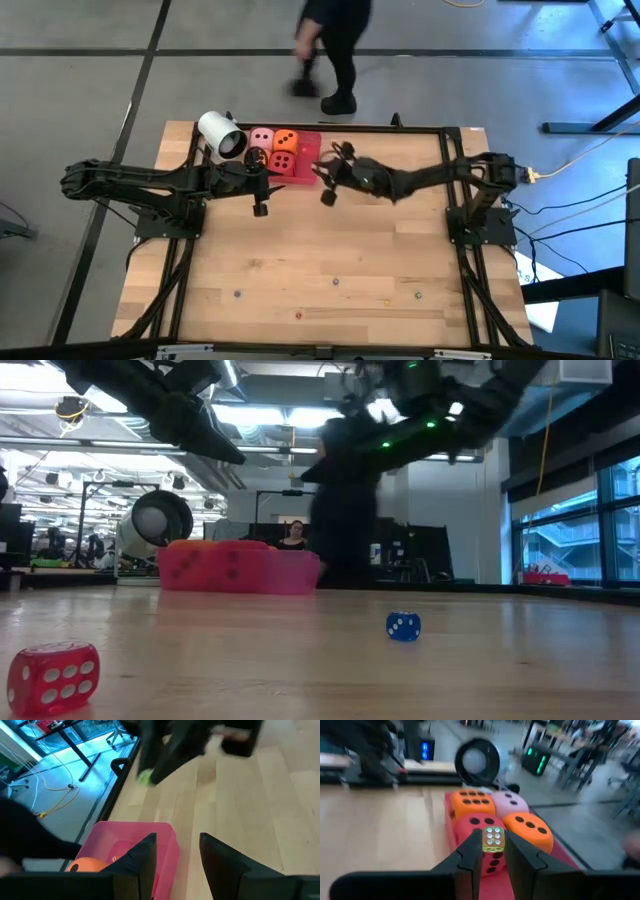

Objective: Pick & Place Dice
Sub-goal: Put the small light green die into the red bin, then put the left small blue die into the red bin

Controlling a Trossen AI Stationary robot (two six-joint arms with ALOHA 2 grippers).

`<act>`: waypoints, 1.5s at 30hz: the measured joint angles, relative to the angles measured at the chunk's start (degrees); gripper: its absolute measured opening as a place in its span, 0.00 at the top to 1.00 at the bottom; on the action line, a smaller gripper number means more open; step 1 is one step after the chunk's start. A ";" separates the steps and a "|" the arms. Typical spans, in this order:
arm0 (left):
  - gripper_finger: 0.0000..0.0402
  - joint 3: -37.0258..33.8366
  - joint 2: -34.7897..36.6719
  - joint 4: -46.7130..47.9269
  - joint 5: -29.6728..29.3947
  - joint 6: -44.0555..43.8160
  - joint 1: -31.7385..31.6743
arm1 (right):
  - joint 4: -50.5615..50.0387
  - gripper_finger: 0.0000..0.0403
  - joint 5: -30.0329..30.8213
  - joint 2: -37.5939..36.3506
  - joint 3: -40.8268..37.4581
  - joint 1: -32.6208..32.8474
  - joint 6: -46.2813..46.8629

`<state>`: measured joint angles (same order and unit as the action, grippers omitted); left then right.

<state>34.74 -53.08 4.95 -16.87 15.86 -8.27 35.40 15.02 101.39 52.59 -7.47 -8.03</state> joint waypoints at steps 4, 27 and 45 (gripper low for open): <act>0.64 0.00 0.00 -0.02 0.00 0.00 0.00 | -16.58 0.81 -5.31 3.68 9.90 -4.55 -0.11; 0.64 0.00 0.00 0.00 0.01 0.83 -0.07 | -43.10 0.72 -14.40 18.20 35.31 -11.50 2.37; 0.64 0.00 0.00 0.94 0.31 -0.97 -0.07 | -55.75 0.56 -14.33 13.85 35.22 -10.26 5.34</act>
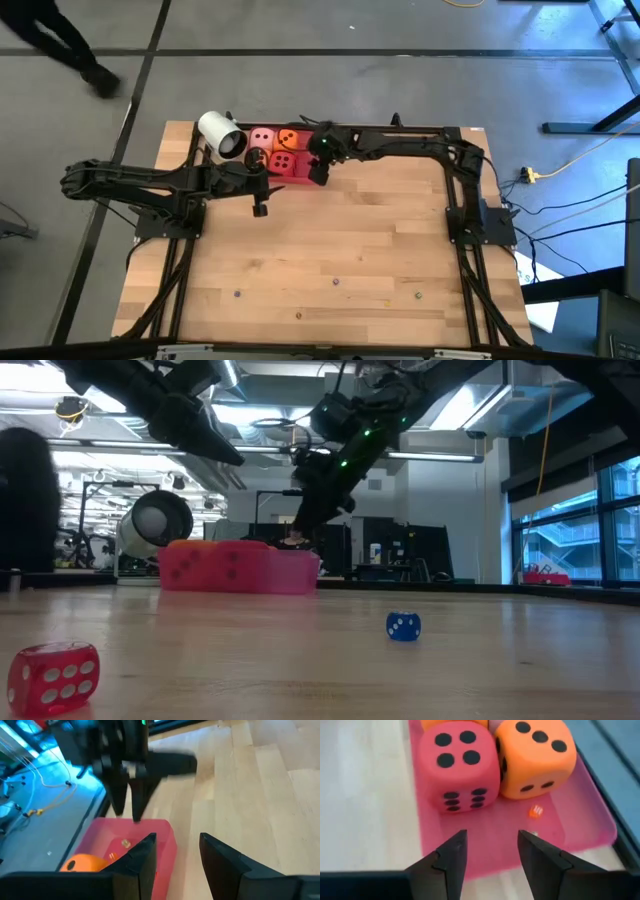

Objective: Pick & Place Dice
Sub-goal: Put the left small blue die into the red bin

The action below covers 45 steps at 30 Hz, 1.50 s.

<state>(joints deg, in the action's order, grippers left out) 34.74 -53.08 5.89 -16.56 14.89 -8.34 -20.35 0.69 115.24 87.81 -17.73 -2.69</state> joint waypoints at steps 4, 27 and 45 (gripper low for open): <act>0.64 0.00 -0.07 1.57 1.44 -1.28 0.07 | -5.10 0.56 -2.67 -3.83 0.00 0.66 1.42; 0.64 0.00 -0.23 20.07 9.61 -40.70 33.97 | -12.14 0.56 6.12 -11.43 -16.10 12.87 7.12; 0.64 0.02 -17.55 15.68 9.99 -52.46 56.88 | -5.28 0.56 2.90 -11.43 -20.15 13.35 11.21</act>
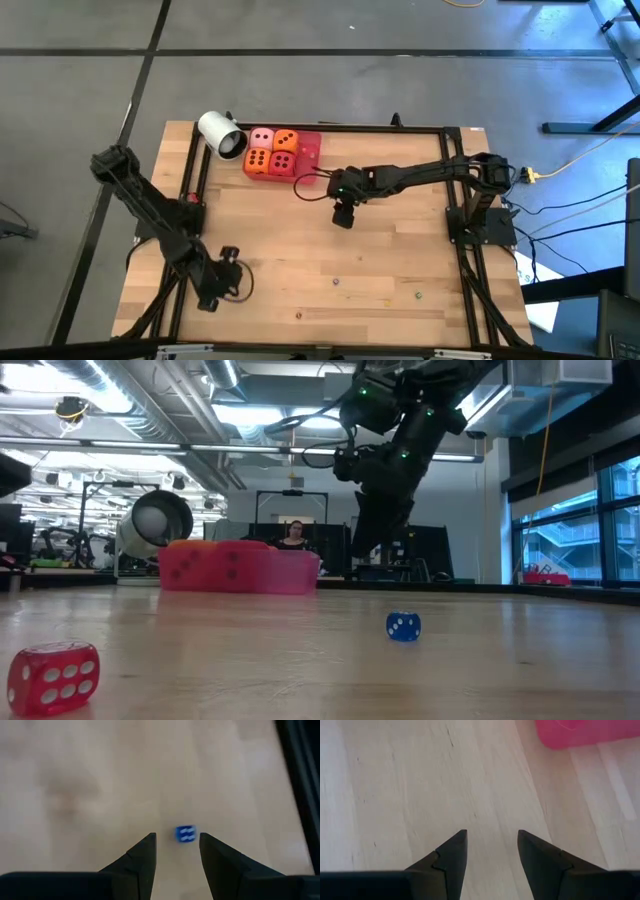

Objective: Pick & Place Dice
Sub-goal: Put the left small blue die into the red bin

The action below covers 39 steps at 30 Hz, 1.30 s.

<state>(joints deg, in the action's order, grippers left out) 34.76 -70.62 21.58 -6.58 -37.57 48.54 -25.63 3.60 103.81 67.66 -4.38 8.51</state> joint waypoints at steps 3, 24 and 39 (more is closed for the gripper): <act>0.64 0.00 -3.31 -4.00 -1.67 0.23 1.73 | -0.02 0.56 0.00 0.00 0.00 0.00 0.07; 0.64 0.15 -10.67 -5.70 -6.79 -4.69 4.74 | -0.04 0.56 0.00 0.00 0.00 0.00 0.20; 0.84 0.11 -10.82 -6.26 -7.23 -0.85 4.20 | 0.26 0.56 0.00 0.00 0.00 0.00 0.04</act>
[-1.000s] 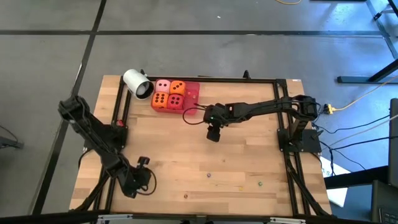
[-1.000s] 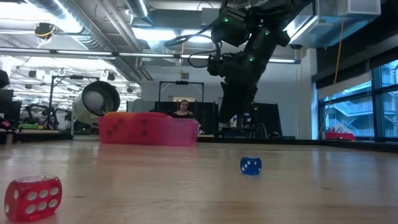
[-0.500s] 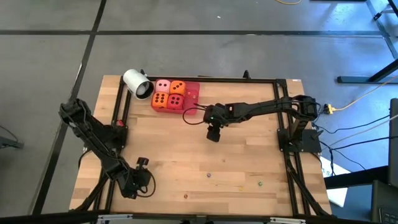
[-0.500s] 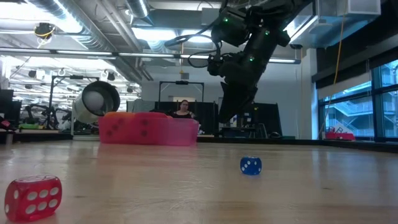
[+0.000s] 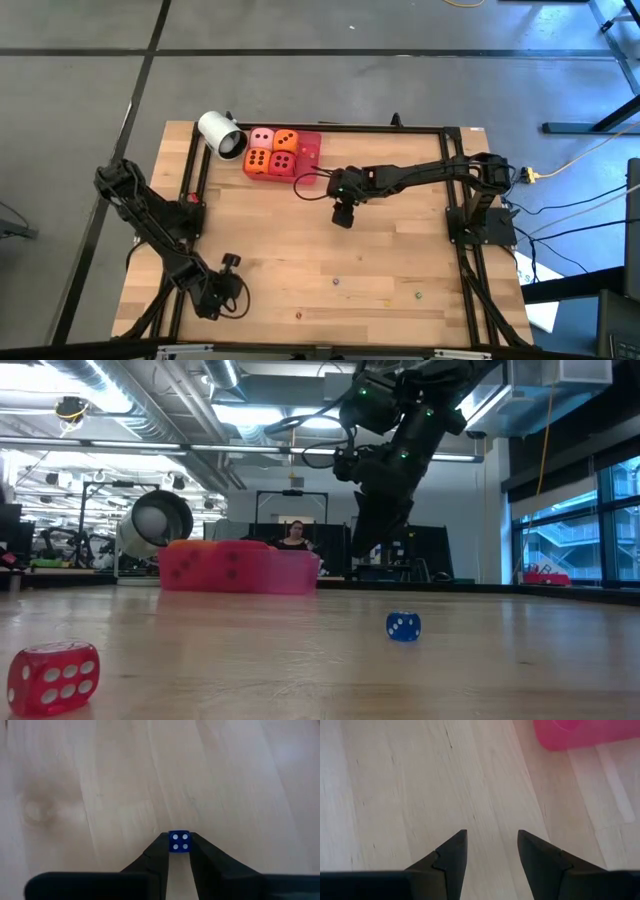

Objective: Pick & Place Dice
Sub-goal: Put the left small blue die into the red bin

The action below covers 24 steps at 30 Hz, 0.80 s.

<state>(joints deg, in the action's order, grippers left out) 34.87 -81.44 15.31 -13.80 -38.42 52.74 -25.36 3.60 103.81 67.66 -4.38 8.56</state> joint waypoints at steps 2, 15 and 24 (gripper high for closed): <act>0.86 -0.02 -0.01 -0.02 -1.22 3.26 -0.71 | 0.45 0.56 0.00 0.02 0.00 0.00 0.00; 0.88 -0.26 -0.20 -2.74 -21.15 36.98 -16.91 | 5.32 0.56 -0.02 0.02 0.04 0.00 -3.67; 0.88 -0.19 -0.09 -17.94 -22.35 62.66 -35.96 | 0.20 0.56 7.08 0.04 0.04 0.00 -3.84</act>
<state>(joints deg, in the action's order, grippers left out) 34.68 -81.54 -2.63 -36.15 24.24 16.78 -25.16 10.67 103.85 67.70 -4.38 4.71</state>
